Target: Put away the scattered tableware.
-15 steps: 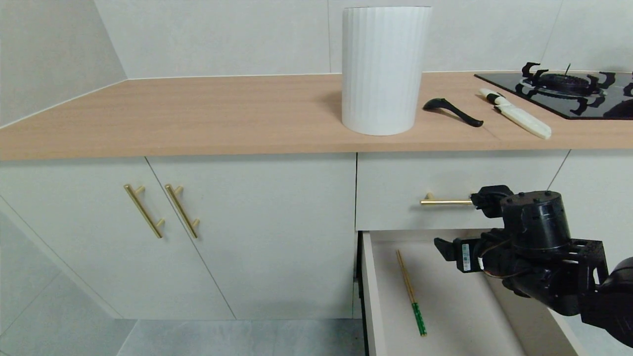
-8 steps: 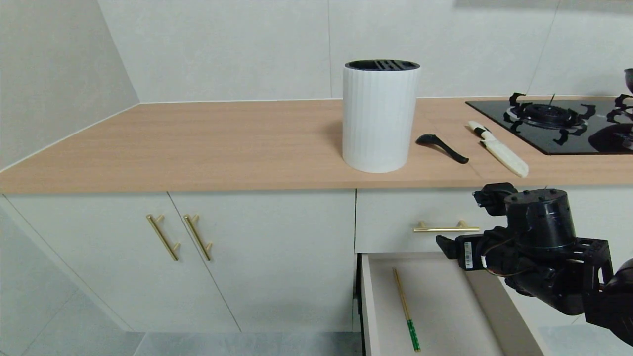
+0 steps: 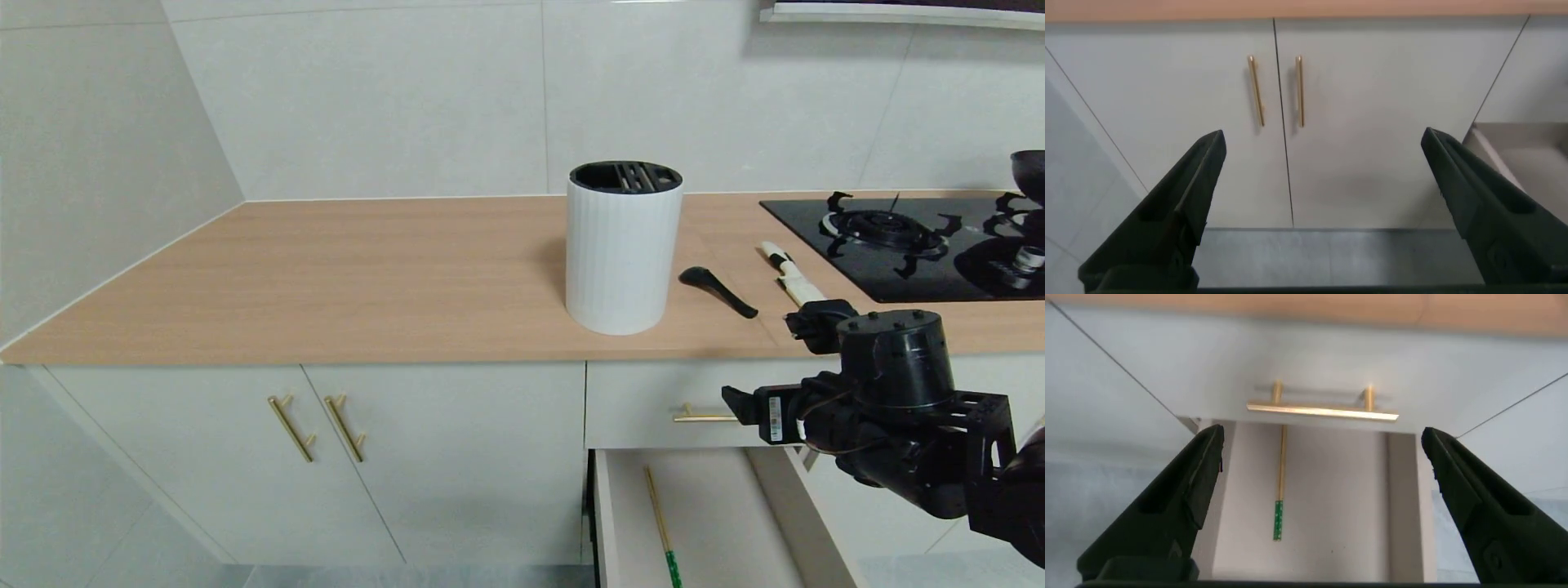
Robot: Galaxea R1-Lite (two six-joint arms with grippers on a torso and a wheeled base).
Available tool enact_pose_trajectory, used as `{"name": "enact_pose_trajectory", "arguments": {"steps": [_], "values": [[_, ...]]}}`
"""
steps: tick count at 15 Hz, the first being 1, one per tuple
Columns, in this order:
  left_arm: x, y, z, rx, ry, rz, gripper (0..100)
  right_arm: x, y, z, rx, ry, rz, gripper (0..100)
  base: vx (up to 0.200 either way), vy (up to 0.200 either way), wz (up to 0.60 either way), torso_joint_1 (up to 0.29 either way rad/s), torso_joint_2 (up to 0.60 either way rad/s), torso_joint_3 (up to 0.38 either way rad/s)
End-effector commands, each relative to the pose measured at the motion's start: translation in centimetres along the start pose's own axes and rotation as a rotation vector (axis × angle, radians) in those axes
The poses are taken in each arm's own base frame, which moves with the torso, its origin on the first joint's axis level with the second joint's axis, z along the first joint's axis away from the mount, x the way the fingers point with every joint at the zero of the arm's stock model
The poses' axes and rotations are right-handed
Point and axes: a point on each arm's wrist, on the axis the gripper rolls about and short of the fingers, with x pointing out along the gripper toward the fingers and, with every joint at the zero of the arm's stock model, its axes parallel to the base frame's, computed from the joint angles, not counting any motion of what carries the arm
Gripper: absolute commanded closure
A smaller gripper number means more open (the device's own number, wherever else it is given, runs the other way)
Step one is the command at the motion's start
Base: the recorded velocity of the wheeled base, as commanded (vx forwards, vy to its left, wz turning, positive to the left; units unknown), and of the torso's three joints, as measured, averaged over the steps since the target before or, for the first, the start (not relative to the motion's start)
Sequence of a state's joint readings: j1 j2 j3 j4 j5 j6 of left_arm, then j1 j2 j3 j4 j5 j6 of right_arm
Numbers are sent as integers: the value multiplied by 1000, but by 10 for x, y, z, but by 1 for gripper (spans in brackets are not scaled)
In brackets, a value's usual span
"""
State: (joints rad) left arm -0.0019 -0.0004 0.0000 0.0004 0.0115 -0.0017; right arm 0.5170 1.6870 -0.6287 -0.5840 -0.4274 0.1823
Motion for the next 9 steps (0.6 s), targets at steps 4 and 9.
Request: {"name": "enact_pose_trajectory", "arguments": {"steps": [4,9], "values": [[0,0,0,0,0,1,0,0,-1,0,-18,0,-2,0,0,0,0,233,-511,-287],[0,0,0,0,0,1,0,1,-2,0,-18,2,-8,0,0,0,0,200,-429,-233]]}}
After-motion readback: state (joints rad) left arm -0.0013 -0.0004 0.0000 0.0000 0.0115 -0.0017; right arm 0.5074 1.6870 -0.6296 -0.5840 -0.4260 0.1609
